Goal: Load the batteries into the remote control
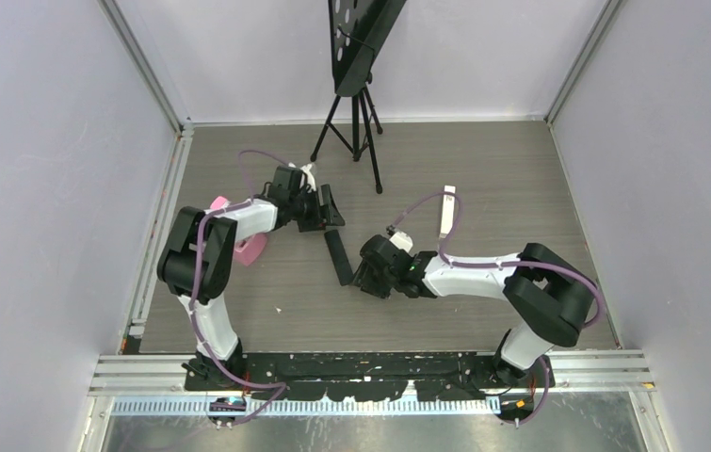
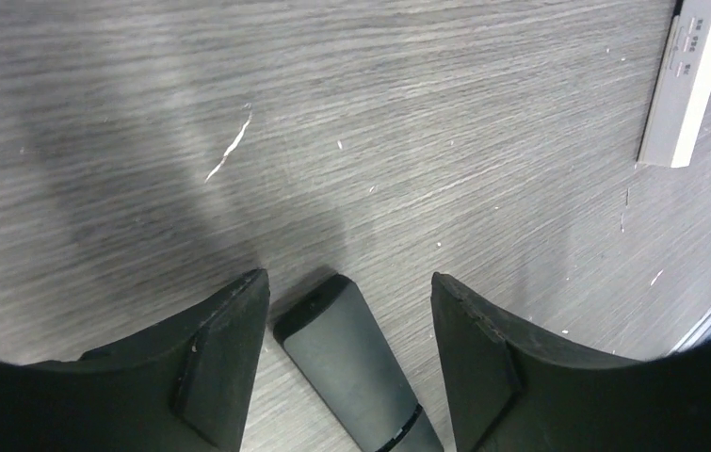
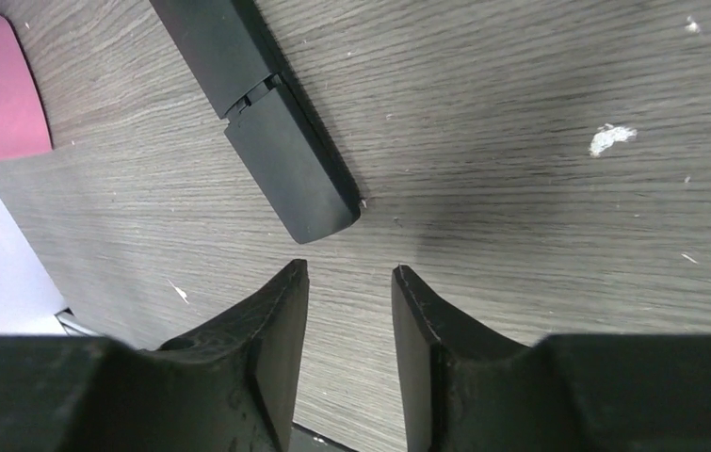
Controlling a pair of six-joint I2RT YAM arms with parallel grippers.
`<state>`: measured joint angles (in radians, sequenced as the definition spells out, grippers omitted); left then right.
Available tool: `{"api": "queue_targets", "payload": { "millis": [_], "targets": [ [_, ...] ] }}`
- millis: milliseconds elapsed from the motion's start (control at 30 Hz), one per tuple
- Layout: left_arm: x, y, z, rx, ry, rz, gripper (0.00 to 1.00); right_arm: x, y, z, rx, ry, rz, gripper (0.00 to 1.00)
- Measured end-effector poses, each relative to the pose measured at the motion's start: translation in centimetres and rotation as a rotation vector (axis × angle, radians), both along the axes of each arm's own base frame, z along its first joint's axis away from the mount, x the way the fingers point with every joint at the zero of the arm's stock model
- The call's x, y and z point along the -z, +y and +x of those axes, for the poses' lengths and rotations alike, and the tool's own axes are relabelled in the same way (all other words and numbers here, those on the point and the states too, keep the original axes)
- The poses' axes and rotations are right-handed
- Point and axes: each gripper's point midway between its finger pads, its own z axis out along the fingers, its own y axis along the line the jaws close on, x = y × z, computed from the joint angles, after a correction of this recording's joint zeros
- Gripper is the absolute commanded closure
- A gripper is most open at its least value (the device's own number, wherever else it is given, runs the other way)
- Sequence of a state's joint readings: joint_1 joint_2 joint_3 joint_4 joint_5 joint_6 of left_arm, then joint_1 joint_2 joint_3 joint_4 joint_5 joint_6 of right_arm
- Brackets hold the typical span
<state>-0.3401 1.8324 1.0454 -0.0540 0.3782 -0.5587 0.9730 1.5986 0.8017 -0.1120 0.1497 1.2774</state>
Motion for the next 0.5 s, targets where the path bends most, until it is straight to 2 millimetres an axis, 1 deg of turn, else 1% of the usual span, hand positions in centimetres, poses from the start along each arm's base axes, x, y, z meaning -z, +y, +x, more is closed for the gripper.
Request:
{"api": "queue_targets", "payload": {
  "millis": [233,400,500],
  "targets": [
    [0.2,-0.5,0.0,0.078,-0.032,-0.01,0.38,0.4,0.5,0.8,0.048,0.014,0.035,0.61],
    [0.3,-0.7,0.0,0.104,-0.041,-0.011,0.43,0.9,0.6,1.2,0.07,0.024,0.044,0.66],
    [0.4,-0.6,-0.1,0.108,-0.043,-0.01,0.45,1.1,0.8,1.4,0.081,0.026,0.056,0.67]
  ]
}}
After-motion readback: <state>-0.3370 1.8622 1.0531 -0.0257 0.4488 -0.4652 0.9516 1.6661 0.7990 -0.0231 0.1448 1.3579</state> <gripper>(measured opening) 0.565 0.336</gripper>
